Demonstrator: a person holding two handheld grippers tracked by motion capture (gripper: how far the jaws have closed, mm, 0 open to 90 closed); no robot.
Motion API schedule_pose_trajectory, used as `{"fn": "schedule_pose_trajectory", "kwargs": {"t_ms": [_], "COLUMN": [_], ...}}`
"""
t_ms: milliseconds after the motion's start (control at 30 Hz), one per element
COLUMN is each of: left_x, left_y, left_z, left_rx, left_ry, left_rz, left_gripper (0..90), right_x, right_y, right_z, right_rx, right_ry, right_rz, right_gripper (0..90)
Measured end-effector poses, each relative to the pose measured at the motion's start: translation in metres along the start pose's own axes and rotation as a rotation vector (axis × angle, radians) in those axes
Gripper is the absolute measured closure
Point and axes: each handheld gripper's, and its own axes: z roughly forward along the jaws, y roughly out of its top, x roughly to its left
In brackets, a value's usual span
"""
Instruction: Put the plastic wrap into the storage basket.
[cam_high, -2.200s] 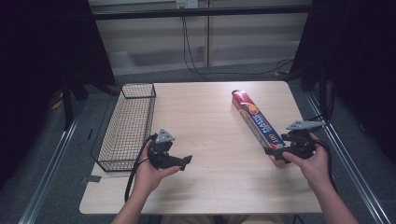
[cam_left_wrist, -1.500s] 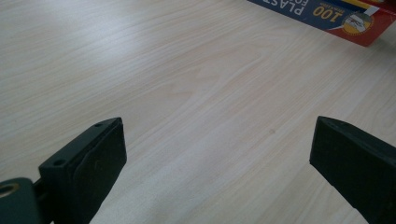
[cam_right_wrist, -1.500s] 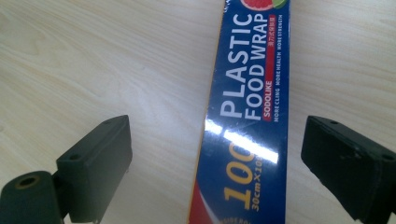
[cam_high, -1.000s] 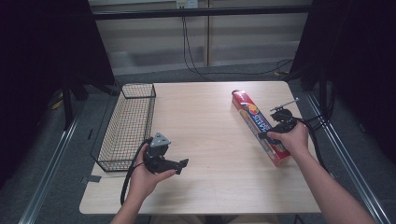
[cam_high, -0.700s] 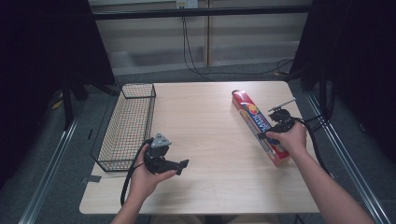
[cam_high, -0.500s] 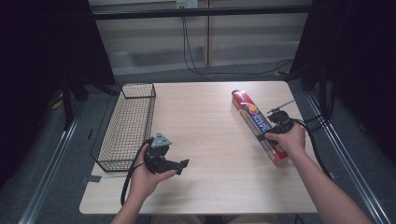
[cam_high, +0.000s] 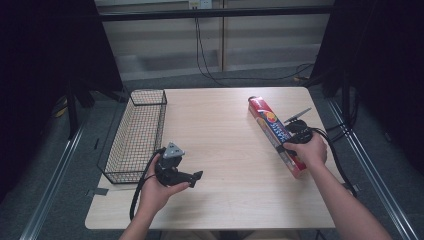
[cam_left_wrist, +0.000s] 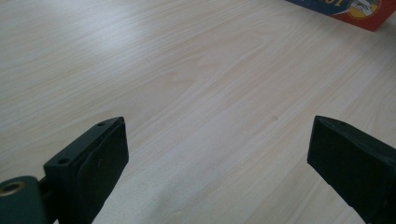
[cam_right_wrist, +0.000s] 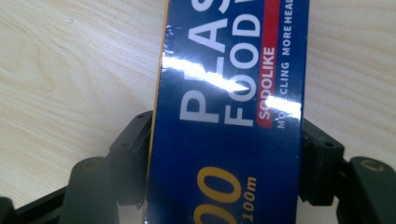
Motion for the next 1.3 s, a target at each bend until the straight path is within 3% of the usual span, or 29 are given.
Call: {"fn": "schedule_pose_trajectory", "kwargs": {"t_ms": [300,433,767,1133,1300], "left_x": [-0.001,-0.002,-0.002,-0.008,-0.008], "left_y": [0.001,0.001,0.002,0.004,0.004], "left_z": [-0.001,-0.001,-0.001,0.004,0.005], "left_rx": [0.001,-0.010,0.000,0.001,0.010], "left_ry": [0.000,0.009,0.009,-0.003,-0.001], "left_rz": [0.008,0.007,0.014,0.008,0.017], "left_gripper": [5.5,5.7,5.8,5.9,5.9], "right_x": [-0.001,-0.001,-0.004,-0.003,-0.001], "right_y": [0.003,0.003,-0.001,-0.004,-0.005], "right_z": [-0.001,-0.002,-0.015,-0.036,-0.035], "right_rx": [0.036,0.050,0.009,-0.080,-0.053], "right_ry": [-0.011,-0.009,0.002,0.065,0.058], "right_rz": [0.059,0.060,0.007,-0.026,-0.026], "right_gripper": [39.8,40.6,41.2,41.4,40.8]}}
